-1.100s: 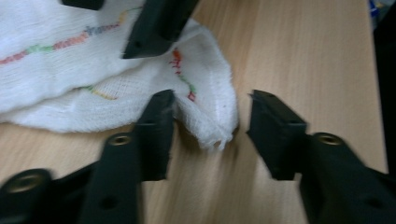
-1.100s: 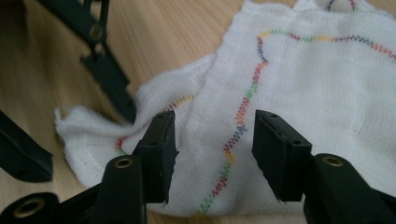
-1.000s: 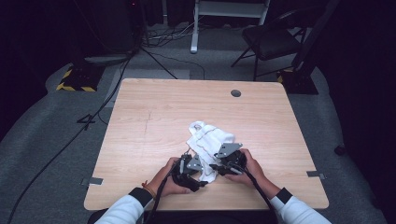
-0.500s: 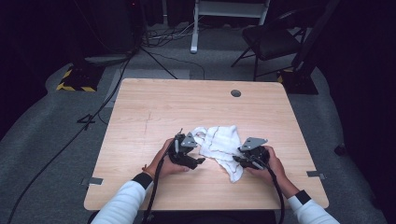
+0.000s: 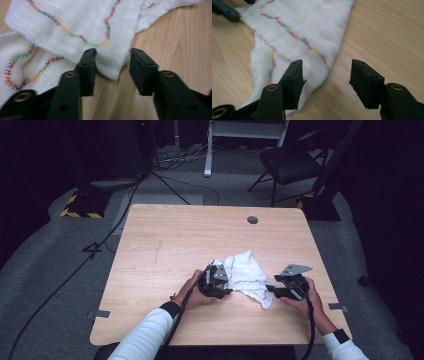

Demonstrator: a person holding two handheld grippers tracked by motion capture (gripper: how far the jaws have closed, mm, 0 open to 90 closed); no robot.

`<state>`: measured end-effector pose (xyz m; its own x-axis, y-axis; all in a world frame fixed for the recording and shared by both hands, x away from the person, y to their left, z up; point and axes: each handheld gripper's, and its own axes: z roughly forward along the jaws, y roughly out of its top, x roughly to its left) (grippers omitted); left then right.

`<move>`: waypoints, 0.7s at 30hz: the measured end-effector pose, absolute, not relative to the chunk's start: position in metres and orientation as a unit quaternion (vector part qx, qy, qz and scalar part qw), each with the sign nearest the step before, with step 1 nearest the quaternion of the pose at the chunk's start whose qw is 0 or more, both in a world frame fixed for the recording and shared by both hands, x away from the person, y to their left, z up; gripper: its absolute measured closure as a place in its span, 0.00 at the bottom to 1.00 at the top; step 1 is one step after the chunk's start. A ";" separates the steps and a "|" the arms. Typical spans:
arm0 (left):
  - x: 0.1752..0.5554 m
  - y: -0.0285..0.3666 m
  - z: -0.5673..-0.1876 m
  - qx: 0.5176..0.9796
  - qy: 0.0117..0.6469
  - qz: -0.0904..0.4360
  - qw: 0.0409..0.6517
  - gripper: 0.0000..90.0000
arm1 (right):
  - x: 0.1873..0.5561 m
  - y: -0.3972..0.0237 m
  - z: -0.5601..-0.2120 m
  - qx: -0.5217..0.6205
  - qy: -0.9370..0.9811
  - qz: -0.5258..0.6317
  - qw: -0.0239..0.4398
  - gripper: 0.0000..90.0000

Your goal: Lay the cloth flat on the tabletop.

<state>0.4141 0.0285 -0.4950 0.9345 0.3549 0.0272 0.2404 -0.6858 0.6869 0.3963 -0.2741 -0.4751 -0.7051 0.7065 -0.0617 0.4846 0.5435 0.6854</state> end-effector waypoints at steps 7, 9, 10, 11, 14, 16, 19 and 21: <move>0.417 0.029 -0.494 0.911 0.161 0.087 0.369 0.92 | 0.375 -0.279 -0.483 0.332 0.878 0.321 0.126 0.46; 0.419 0.029 -0.494 0.912 0.160 0.082 0.370 0.95 | 0.373 -0.280 -0.486 0.333 0.881 0.312 0.125 0.47; 0.419 0.030 -0.492 0.912 0.159 0.083 0.370 0.96 | 0.373 -0.281 -0.486 0.337 0.879 0.315 0.122 0.47; 0.419 0.032 -0.491 0.910 0.159 0.084 0.373 0.96 | 0.373 -0.282 -0.487 0.342 0.877 0.316 0.121 0.48; 0.421 0.038 -0.484 0.901 0.164 0.082 0.394 0.97 | 0.373 -0.284 -0.484 0.342 0.877 0.310 0.130 0.67; 0.421 0.042 -0.477 0.896 0.165 0.086 0.402 0.97 | 0.373 -0.285 -0.484 0.336 0.880 0.308 0.135 0.81; 0.418 0.050 -0.465 0.890 0.162 0.099 0.415 0.97 | 0.372 -0.286 -0.481 0.327 0.881 0.304 0.156 0.96; 0.414 0.053 -0.458 0.886 0.161 0.100 0.423 0.97 | 0.373 -0.291 -0.476 0.327 0.875 0.318 0.164 1.00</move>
